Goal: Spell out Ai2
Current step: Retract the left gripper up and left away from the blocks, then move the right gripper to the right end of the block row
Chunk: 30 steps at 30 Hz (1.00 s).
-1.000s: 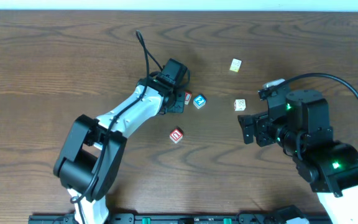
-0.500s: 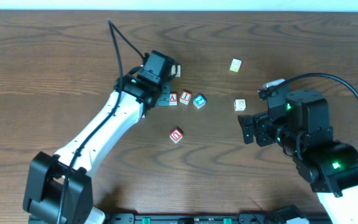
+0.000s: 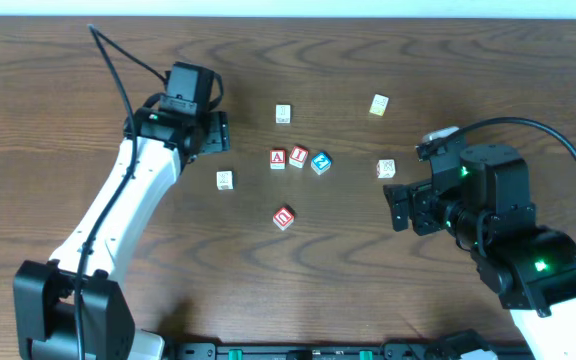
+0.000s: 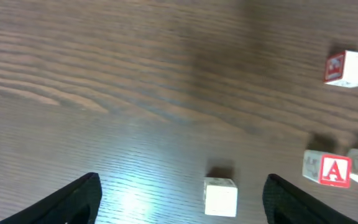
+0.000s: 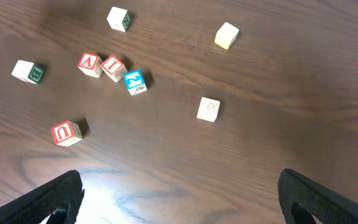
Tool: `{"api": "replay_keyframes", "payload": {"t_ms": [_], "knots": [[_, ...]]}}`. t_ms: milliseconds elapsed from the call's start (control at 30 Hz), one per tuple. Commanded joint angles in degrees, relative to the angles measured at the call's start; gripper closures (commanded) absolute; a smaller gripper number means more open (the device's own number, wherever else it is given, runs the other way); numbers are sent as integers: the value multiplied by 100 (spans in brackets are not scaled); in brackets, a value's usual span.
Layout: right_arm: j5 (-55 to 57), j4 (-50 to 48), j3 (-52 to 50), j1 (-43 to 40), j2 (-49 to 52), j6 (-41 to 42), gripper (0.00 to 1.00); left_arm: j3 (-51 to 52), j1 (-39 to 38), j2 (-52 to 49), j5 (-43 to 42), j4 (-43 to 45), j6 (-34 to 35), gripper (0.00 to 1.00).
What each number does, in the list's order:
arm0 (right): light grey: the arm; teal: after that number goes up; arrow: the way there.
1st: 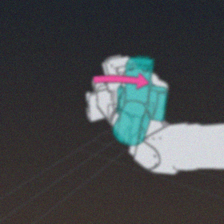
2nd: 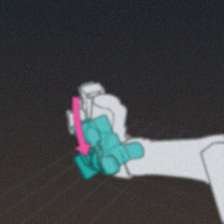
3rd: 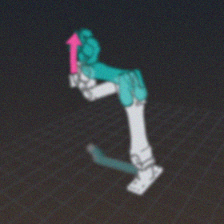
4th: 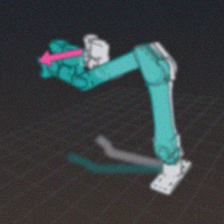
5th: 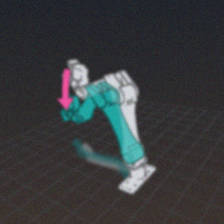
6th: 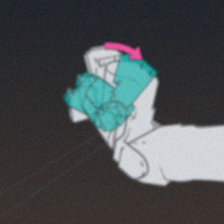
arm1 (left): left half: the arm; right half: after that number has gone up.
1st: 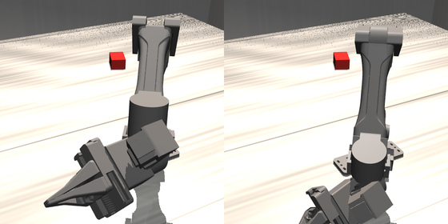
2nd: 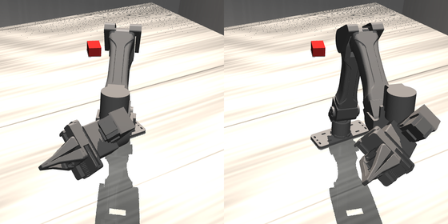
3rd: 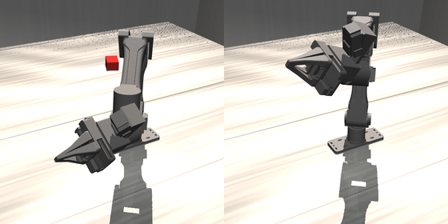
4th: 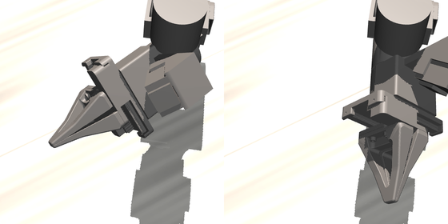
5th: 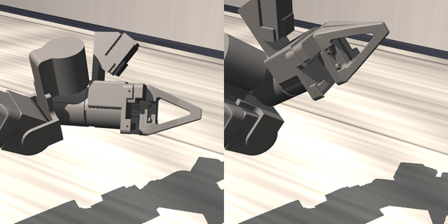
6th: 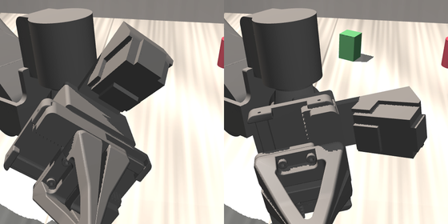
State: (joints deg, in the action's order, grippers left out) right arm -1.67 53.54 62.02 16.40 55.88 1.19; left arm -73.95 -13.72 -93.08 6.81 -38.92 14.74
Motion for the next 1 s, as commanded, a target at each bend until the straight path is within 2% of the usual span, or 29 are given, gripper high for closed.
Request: {"api": "replay_keyframes", "payload": {"t_ms": [0,67,133,233,367,433,467,533,567,633,667,967], "knots": [[52,-13,4,-28,-4,-57,1,-46,74,111,-114,48,-240,11],[-203,-219,4,-26,-4,125,1,-46,74,111,-116,83,-348,4],[-645,-568,4,-24,-2,501,1,-46,74,111,-254,129,-584,2],[-828,-1189,4,-24,199,1246,1,-46,74,111,-365,186,-627,3],[-848,-1268,4,-20,1001,1360,1,-46,74,111,-365,260,-726,4],[-949,-1314,4,-9,1521,1408,4,-46,74,111,-363,299,-758,4],[-955,-1381,4,24,1912,1550,11,-46,76,111,-363,321,-767,4],[-953,-1510,4,79,2437,1718,45,-46,103,111,-361,348,-776,4],[-953,-1611,7,111,2806,1875,71,-46,138,111,-363,356,-813,4],[-975,-1720,7,170,3248,2090,96,-46,203,111,-358,345,-859,4],[-977,-1764,7,212,3475,2179,99,-46,262,111,-363,326,-859,4],[-754,-2404,7,654,4500,2465,99,-46,509,111,-365,289,-901,4]]}}
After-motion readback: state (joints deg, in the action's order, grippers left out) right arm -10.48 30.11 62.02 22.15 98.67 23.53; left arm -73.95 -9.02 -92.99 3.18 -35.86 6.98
